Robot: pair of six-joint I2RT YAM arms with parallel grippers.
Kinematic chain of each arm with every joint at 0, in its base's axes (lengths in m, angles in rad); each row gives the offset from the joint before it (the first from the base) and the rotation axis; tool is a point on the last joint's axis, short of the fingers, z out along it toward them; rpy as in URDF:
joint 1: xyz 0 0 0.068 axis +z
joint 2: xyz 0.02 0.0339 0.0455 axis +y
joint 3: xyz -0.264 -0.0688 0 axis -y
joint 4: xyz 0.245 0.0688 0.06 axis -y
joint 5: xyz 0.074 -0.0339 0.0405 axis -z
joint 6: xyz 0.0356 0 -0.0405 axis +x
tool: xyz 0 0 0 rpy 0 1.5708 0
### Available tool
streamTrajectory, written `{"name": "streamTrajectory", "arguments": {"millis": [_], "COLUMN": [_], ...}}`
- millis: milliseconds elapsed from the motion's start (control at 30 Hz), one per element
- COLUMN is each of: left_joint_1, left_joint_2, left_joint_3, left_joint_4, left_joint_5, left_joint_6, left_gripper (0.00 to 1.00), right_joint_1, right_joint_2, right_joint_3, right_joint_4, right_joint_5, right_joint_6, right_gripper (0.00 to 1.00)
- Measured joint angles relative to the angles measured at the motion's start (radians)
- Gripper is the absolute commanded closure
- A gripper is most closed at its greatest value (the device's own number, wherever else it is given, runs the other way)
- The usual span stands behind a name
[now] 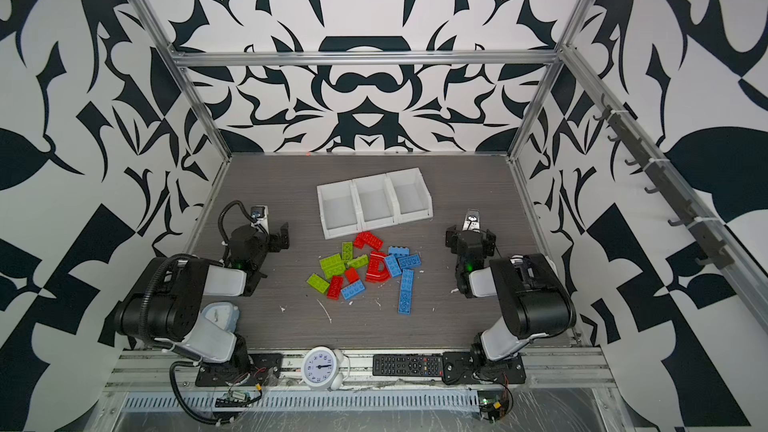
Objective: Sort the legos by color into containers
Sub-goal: 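Raise both arms from rest toward the brick pile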
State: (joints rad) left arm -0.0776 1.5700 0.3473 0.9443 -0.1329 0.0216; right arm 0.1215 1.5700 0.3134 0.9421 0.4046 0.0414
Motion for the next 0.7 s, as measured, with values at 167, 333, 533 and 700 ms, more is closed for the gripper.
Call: {"name": "streamTrajectory", "arguments": {"millis": [167,333,533,700], "left_joint_1": [0.002,0.002,0.002,0.002], "left_joint_2": [0.000,0.000,0.000,0.000], "left_joint_3": [0.004,0.004,0.004,0.004], "left_joint_4": [0.000,0.000,0.000,-0.002], "left_joint_5": [0.006,0.009,0.011,0.014], "left_joint_6": [0.000,0.000,0.000,0.000], "left_gripper": [0.01,0.01,0.01,0.01], "right_joint_1": [0.000,0.000,0.000,0.000], "right_joint_2": [0.000,0.000,0.000,0.000], "right_joint_3": [0.000,0.000,0.001,0.001], "right_joint_4": [-0.003,-0.003,-0.003,-0.003], "right_joint_5": [0.000,0.000,0.000,0.000], "right_joint_6": [0.000,0.000,0.000,0.000], "right_gripper": [0.00,0.00,0.00,0.00]}}
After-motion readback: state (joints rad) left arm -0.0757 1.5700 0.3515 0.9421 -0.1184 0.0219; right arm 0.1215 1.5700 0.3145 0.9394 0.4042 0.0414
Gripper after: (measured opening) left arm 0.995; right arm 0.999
